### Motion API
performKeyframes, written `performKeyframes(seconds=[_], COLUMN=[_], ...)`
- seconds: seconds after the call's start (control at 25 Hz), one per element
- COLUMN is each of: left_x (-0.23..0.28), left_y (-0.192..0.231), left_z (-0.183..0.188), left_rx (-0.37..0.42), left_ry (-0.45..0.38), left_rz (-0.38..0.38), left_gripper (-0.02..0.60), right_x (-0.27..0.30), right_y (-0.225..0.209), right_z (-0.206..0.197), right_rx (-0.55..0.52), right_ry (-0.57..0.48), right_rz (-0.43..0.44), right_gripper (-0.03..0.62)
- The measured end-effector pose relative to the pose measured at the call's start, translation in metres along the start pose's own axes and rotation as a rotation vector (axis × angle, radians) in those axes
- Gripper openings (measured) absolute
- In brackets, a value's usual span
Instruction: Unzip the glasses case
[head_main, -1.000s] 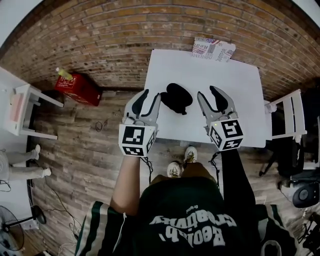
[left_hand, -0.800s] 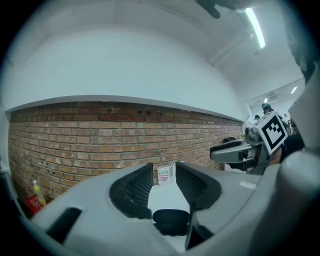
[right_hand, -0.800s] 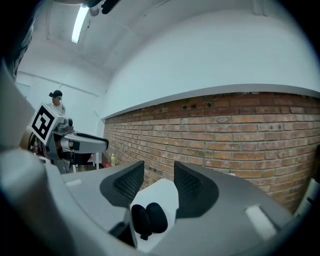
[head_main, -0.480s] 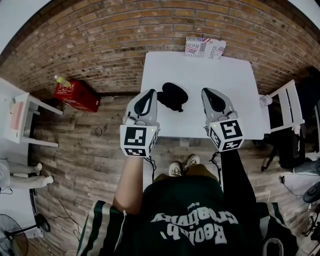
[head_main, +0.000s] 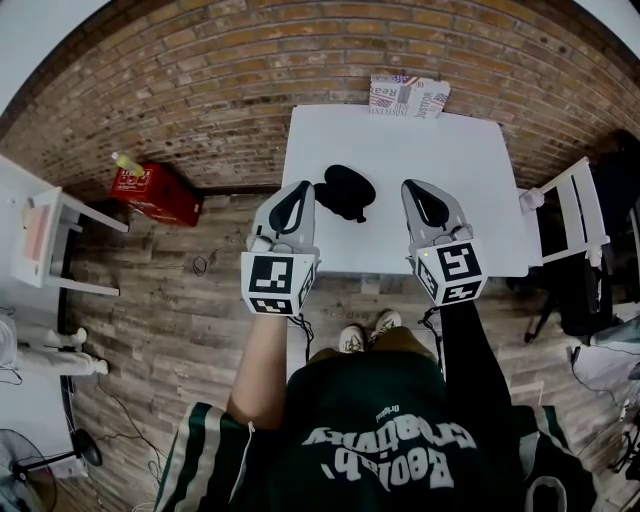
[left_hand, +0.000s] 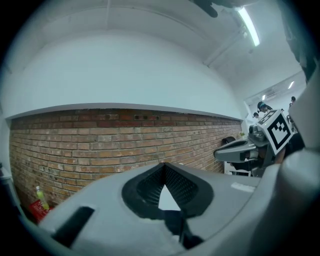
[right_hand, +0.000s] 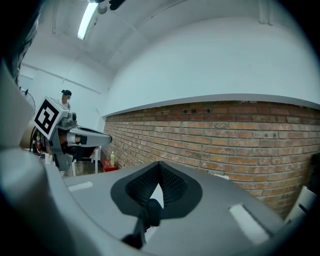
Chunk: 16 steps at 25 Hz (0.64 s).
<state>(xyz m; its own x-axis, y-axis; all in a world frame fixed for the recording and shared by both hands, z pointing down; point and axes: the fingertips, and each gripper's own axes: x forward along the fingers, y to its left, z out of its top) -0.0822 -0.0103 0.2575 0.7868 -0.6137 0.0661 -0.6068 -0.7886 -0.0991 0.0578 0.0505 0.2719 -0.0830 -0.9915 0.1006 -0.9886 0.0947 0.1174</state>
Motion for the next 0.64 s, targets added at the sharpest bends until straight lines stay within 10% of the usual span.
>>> performKeyframes(seconds=[0.64], left_x=[-0.0008], left_y=[0.0043], left_z=[-0.0035], left_rx=[0.003], left_ry=[0.013], left_rz=[0.000], left_gripper=[0.003], right_x=[0.0040], right_y=[0.0048], right_z=[-0.0008], right_rx=[0.009], right_ry=[0.000], right_rz=[0.013], right_gripper=[0.012])
